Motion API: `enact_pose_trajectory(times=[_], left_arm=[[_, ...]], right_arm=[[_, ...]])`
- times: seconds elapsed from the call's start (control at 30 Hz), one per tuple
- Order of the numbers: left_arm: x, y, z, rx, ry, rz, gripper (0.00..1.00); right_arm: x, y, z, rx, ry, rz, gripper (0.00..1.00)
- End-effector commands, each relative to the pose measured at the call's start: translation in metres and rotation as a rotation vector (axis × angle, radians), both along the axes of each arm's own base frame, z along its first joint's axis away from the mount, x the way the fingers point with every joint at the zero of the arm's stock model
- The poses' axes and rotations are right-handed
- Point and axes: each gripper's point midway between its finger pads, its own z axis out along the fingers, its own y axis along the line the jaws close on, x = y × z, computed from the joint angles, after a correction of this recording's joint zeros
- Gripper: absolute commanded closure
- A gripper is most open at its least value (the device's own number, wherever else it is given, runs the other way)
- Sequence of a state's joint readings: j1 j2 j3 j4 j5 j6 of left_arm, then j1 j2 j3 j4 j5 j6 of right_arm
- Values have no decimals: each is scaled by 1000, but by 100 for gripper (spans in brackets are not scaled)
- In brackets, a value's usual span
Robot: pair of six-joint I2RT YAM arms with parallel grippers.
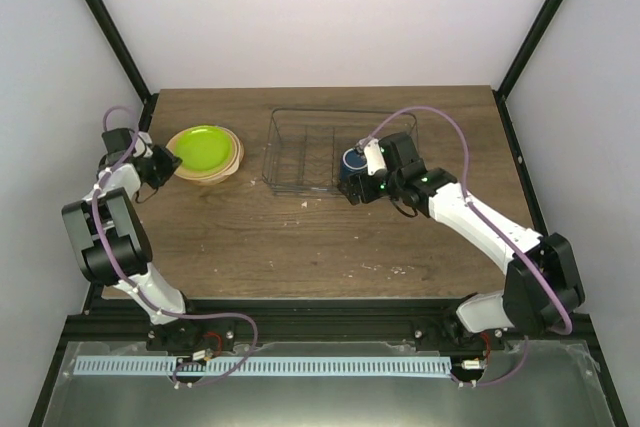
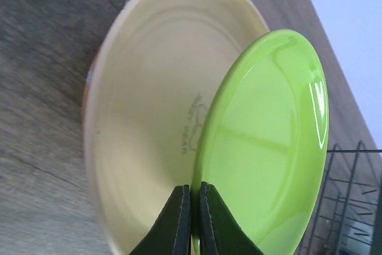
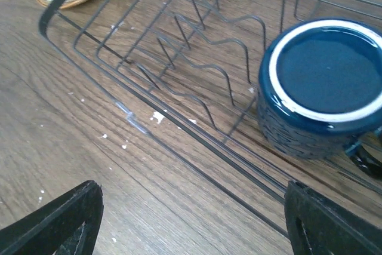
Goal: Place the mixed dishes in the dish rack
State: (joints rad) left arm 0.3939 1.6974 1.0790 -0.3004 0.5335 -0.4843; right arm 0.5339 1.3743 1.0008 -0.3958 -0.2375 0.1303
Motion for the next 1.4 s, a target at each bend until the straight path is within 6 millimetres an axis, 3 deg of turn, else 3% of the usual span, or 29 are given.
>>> enact_pose_trajectory(times=[0.0, 0.13, 0.23, 0.4, 0.6, 0.7, 0.93, 1.37], left_arm=[[16, -6, 30, -67, -129, -12, 100], [14, -15, 41, -87, -173, -31, 100], [4, -33, 54, -59, -221, -66, 100], [-23, -74, 85, -8, -317, -130, 100], [-62, -107, 132, 47, -417, -211, 100], [-78, -122, 145, 49, -444, -253, 100], [-102, -170, 148, 53, -450, -376, 100], [-118, -207, 132, 52, -420, -462, 100]], right_arm=[[0, 18, 12, 82, -2, 40, 15], [-1, 27, 17, 130, -4, 72, 13], [-4, 42, 31, 224, -13, 128, 10], [-2, 68, 48, 329, 29, 221, 7], [8, 78, 52, 337, 38, 248, 9], [15, 85, 56, 340, 37, 264, 13], [23, 99, 73, 386, -1, 310, 13], [21, 112, 91, 421, -54, 360, 13]])
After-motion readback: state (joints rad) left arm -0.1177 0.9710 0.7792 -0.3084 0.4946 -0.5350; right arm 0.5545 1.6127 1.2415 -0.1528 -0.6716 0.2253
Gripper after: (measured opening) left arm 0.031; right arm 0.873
